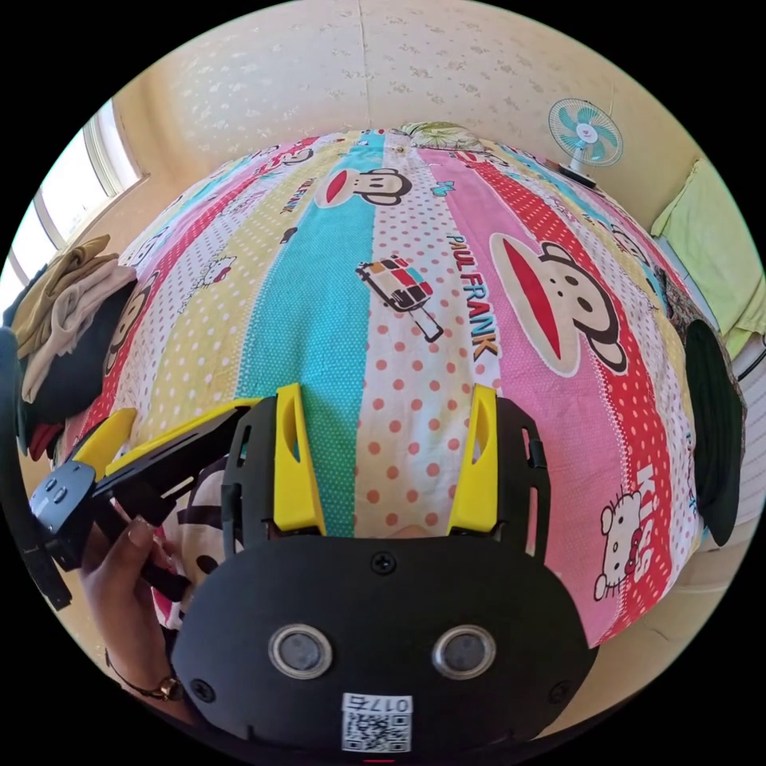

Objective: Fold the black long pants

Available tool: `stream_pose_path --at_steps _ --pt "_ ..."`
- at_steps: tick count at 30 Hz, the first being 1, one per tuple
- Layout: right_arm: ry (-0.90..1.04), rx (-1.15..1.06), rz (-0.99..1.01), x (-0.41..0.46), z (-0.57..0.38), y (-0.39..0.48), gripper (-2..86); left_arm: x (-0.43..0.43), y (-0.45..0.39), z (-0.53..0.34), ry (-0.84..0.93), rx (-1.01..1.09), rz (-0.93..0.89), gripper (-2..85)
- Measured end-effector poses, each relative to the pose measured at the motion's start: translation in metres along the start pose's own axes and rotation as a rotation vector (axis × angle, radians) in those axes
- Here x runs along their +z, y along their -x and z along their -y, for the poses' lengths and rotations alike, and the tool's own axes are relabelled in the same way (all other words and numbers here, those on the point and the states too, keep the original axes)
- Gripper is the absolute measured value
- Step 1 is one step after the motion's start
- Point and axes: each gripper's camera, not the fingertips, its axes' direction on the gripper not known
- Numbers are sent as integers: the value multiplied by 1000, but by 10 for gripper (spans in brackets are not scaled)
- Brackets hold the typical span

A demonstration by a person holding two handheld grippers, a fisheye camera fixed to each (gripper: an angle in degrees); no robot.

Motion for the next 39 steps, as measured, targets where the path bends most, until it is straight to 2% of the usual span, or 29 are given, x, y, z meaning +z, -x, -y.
stream_pose_path --at_steps 39 --pt "-92 -26 -13 43 13 -38 260 -22 54 34 18 -16 19 385"
